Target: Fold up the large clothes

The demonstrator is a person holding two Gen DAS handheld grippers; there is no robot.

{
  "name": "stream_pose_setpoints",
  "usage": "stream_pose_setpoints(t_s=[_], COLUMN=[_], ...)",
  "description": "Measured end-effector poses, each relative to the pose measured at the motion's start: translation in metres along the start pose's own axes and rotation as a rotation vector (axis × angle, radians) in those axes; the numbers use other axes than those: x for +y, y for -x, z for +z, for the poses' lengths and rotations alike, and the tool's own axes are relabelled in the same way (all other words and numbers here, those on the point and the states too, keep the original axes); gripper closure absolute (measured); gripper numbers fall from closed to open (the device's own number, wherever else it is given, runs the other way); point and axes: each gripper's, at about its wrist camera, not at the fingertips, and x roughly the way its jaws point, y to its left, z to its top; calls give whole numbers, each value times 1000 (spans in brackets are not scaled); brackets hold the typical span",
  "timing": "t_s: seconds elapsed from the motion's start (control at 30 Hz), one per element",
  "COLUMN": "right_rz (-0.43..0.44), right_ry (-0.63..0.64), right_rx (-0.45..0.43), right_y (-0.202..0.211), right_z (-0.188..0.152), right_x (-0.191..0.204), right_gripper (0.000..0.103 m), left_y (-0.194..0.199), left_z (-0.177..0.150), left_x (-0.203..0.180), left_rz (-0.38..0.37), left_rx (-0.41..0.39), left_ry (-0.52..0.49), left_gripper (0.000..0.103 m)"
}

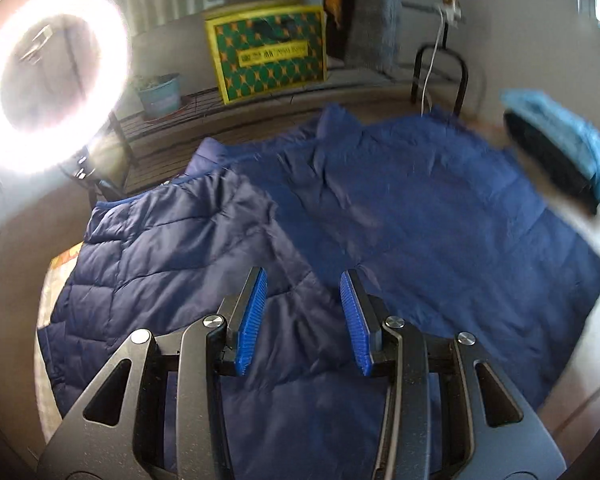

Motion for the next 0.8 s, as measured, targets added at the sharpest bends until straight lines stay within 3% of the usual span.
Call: stream_pose_setpoints(t_s=[0.13, 0.23, 0.33, 0.37, 0.43, 0.57, 0.67, 0.8], right_rz=[-26, -3, 15, 20, 37, 71, 112, 76], right_ry=[-39, -98, -149, -159, -174, -217, -313, -350], right_rx=[58, 90, 91, 86, 81, 84, 105, 89], right_y=[-15, -26, -27, -26, -22, -26, -43, -59], right_z=[-18, -24, -27, -27, -33, -38, -39, -36], right_x=[-10, -16, -18, -17, -15, -12, -16, -11], right_gripper=[55, 55, 54, 53, 42, 40, 40, 40], left_y=[-32, -35, -22, -13, 18, 56, 59, 39], left_z=[-13, -20, -15, -15, -16, -35, -55, -73], left_x=[-10, -16, -12, -11, -10, -13, -27, -35], left_rz=[10, 23, 23, 24, 8, -47, -69, -74], left_rx=[45, 12, 29, 14, -38, -73, -50, 1], left_ry=[-9, -38, -15, -13, 7, 70, 60, 82], left_gripper=[63, 63, 63, 63, 63, 63, 63, 63])
